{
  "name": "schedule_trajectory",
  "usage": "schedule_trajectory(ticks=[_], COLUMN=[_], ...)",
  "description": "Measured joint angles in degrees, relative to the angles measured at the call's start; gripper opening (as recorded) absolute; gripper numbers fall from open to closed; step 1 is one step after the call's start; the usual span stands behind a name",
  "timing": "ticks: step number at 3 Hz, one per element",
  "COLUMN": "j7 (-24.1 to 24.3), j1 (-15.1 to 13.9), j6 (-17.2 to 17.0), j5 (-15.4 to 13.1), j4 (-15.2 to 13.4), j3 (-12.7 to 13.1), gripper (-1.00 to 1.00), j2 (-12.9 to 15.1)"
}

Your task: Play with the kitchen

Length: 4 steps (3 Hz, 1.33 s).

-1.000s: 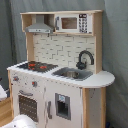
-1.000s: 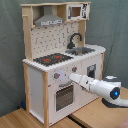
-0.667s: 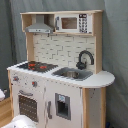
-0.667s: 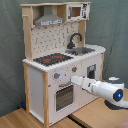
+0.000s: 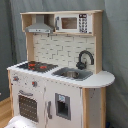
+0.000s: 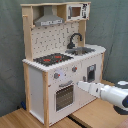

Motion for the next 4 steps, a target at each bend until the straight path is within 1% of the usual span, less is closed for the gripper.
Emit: schedule_trajectory(ticks=[1, 2, 3, 4], j7=[-0.6, -1.1, -2.4, -6.4], j1=[3.8, 7.4, 9.3, 10.4], j6=[-3.8, -5.2, -5.4, -7.3], j5=[-0.7, -1.5, -4.1, -6.6], j4=[-1.6, -5.9, -10.5, -10.9], j3=[0.1, 0.4, 0.3, -3.4], gripper=[1.00, 1.00, 1.00, 1.00], j2=[0.0, 0.0, 0.0, 0.0])
